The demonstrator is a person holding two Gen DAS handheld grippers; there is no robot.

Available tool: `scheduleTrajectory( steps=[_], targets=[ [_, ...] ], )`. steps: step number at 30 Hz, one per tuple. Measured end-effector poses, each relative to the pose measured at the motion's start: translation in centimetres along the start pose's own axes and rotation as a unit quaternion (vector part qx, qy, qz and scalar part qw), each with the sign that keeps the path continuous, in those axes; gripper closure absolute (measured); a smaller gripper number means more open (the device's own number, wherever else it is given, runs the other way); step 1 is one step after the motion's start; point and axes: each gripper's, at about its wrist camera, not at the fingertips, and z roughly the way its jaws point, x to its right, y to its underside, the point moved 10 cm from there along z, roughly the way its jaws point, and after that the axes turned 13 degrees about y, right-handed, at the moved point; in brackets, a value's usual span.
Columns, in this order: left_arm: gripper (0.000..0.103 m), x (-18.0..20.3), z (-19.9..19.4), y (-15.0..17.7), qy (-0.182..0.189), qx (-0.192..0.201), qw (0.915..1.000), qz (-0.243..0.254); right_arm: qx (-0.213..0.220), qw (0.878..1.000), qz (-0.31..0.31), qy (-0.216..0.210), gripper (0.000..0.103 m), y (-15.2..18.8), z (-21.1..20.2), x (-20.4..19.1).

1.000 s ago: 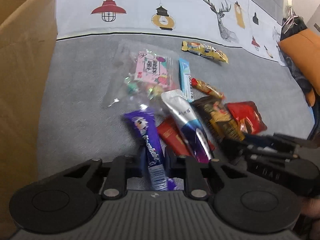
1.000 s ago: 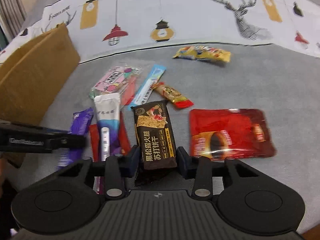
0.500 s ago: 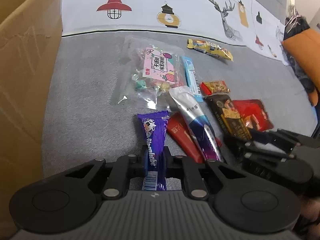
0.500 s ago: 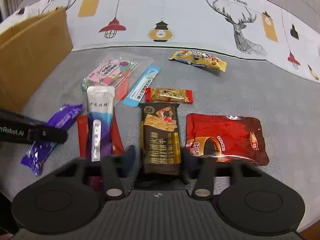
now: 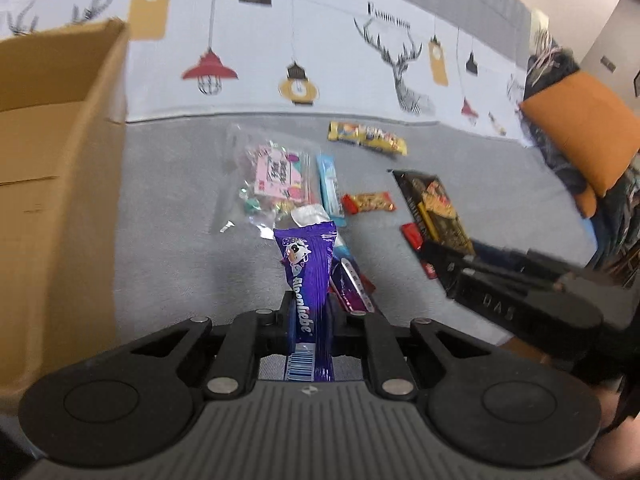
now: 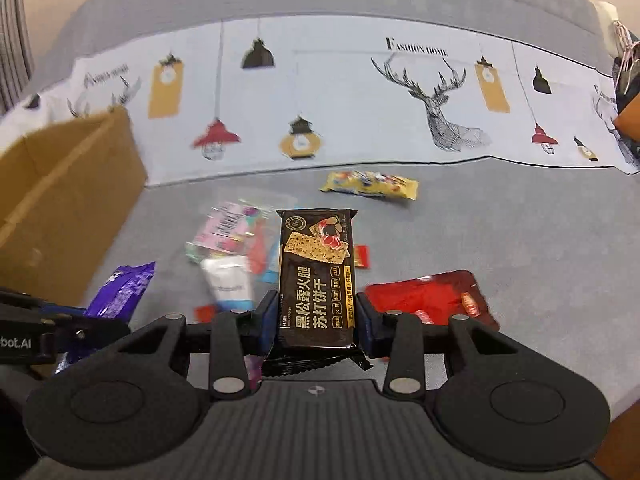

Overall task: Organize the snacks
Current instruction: 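Carry both snacks over the box and open both tools to drop them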

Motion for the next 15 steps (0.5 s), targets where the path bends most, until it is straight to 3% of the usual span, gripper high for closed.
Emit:
scheduleTrajectory(
  steps=[8,15],
  targets=[
    [0.088,0.1,-12.1,-2.2,-0.009,0.113,0.9935,0.009,0.042,0.998,0.017,-0.053,0.062,-2.4,-8.8,-5.9],
    [0.088,-1.6,-23.1,-4.4,-0.067,0.213,0.9743,0.027,0.117,0.986,-0.017,-0.114,0.062,-8.1,-17.6,-13.8]
  ],
)
